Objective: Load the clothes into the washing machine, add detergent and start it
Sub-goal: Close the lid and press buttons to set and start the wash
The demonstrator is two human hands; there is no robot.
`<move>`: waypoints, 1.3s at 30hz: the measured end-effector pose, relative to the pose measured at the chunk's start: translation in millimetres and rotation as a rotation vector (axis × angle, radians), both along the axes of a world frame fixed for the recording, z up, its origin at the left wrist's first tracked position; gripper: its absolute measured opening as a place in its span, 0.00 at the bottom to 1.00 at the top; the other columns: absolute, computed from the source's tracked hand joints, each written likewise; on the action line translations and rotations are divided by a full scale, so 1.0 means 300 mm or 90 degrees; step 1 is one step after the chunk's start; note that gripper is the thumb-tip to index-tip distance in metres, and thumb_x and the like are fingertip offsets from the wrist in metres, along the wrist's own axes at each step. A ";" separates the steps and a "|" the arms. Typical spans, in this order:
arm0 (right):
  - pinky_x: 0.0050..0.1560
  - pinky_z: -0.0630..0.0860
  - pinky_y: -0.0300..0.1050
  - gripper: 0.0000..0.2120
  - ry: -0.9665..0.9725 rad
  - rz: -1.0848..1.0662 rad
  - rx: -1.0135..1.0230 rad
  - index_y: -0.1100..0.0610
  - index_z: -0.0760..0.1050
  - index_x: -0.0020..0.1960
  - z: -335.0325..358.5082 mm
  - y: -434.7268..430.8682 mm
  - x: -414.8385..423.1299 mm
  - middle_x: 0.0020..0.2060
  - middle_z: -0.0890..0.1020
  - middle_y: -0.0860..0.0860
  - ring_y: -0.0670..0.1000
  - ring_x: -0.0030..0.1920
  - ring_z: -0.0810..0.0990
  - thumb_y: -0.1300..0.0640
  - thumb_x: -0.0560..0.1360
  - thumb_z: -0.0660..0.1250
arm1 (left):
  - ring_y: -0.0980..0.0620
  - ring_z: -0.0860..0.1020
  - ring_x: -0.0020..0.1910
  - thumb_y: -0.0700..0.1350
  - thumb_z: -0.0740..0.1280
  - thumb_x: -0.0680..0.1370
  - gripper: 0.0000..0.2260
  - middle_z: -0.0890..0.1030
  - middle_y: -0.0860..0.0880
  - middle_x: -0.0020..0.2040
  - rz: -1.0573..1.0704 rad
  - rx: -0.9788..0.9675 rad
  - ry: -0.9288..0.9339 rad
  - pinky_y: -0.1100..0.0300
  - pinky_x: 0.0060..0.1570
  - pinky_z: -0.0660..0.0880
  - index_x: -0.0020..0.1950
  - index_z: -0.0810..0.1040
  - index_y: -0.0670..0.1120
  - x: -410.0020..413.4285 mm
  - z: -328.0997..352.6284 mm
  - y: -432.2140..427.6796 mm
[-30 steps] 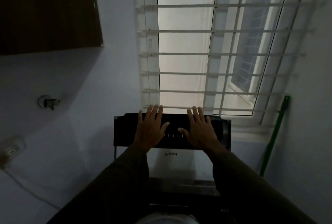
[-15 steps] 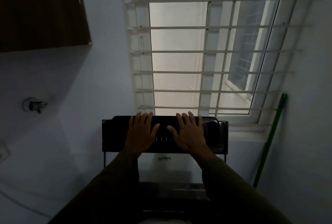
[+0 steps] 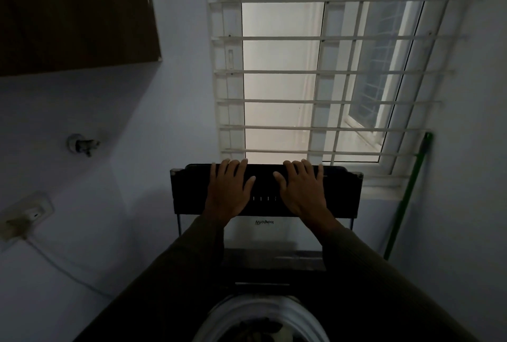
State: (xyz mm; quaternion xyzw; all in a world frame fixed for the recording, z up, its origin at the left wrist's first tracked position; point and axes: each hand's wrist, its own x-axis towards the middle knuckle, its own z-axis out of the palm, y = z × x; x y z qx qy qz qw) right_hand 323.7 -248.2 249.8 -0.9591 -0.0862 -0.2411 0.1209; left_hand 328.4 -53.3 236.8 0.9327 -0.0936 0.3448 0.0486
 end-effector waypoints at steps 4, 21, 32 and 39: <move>0.75 0.50 0.66 0.24 -0.016 -0.021 0.004 0.53 0.68 0.70 0.018 0.015 -0.094 0.66 0.74 0.53 0.56 0.72 0.64 0.41 0.82 0.49 | 0.44 0.73 0.64 0.59 0.48 0.80 0.27 0.77 0.45 0.63 -0.010 0.016 0.010 0.39 0.69 0.63 0.70 0.71 0.46 -0.083 0.003 0.018; 0.56 0.71 0.54 0.24 0.003 -0.086 -0.162 0.54 0.77 0.55 0.033 0.034 -0.533 0.52 0.81 0.54 0.58 0.56 0.77 0.36 0.79 0.55 | 0.45 0.79 0.50 0.57 0.59 0.81 0.15 0.83 0.48 0.51 -0.098 -0.002 -0.024 0.42 0.73 0.58 0.56 0.79 0.49 -0.504 -0.040 0.076; 0.58 0.74 0.52 0.31 0.336 0.146 -0.201 0.53 0.70 0.69 -0.074 -0.036 -0.750 0.62 0.79 0.55 0.58 0.61 0.77 0.32 0.77 0.54 | 0.50 0.80 0.41 0.74 0.56 0.73 0.27 0.82 0.53 0.42 -0.158 0.005 0.199 0.55 0.41 0.73 0.46 0.79 0.52 -0.746 -0.163 0.108; 0.63 0.72 0.53 0.47 0.441 0.192 -0.280 0.56 0.67 0.71 -0.202 -0.042 -0.848 0.65 0.74 0.58 0.60 0.63 0.74 0.22 0.69 0.46 | 0.49 0.77 0.41 0.78 0.54 0.69 0.36 0.79 0.48 0.44 -0.177 0.025 0.370 0.51 0.44 0.77 0.50 0.79 0.47 -0.873 -0.300 0.115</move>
